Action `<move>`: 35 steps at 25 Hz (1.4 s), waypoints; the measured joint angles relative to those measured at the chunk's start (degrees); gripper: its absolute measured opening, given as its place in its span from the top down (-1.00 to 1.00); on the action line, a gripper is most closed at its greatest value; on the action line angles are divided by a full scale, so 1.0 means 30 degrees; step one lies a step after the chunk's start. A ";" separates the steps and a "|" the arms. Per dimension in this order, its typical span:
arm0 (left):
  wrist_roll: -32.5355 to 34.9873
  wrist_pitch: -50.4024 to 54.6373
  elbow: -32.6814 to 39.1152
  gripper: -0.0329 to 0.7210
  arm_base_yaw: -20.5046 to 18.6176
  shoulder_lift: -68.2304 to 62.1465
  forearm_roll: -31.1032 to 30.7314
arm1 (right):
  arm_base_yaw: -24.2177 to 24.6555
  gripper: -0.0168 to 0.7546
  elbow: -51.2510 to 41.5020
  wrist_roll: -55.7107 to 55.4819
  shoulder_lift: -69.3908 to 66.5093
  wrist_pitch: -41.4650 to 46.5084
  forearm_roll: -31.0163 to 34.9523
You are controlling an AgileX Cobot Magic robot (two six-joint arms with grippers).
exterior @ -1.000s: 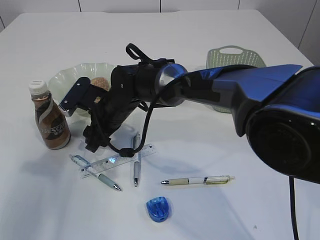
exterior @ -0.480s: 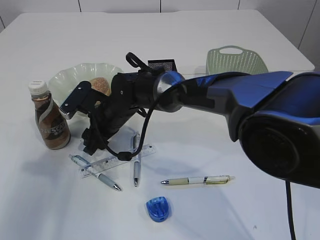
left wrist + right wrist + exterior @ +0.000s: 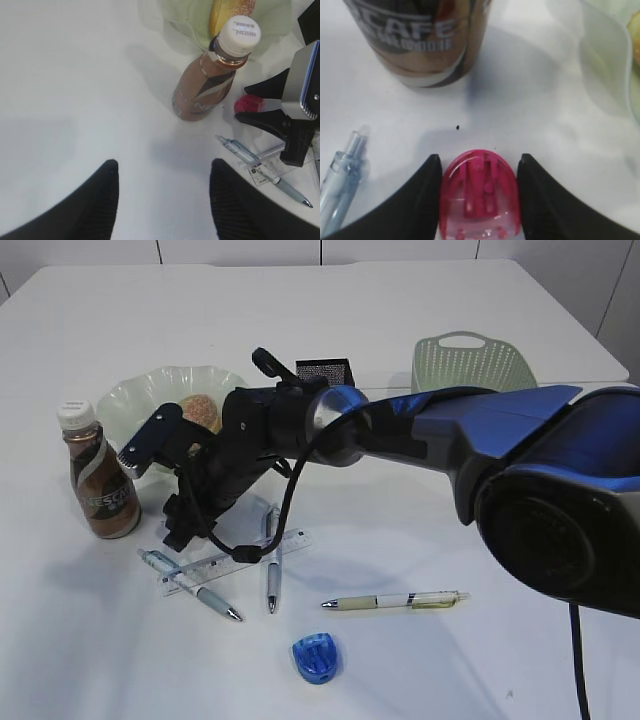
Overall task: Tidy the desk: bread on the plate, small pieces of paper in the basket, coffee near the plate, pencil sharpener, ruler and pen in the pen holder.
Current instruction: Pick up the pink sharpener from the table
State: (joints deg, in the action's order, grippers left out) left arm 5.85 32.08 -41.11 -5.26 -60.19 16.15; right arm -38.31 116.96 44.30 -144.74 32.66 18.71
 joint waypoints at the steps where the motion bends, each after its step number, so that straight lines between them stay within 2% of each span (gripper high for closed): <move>1: 0.0000 0.0000 0.0000 -0.16 0.0000 0.0000 0.0000 | 0.0000 0.00 0.0000 0.0000 0.0000 0.0039 0.0000; 8: 0.0000 0.0000 0.0000 -0.16 0.0000 0.0000 0.0000 | 0.0000 0.07 0.0068 0.0000 0.0000 0.0481 0.0000; 35: 0.0000 0.0000 0.0000 -0.15 0.0000 0.0000 0.0000 | 0.0159 0.07 -0.0041 0.0036 0.1487 0.2178 -0.0041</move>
State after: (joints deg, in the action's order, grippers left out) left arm 5.85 32.08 -41.11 -5.26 -60.19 16.15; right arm -37.83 116.84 44.41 -140.28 39.19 18.59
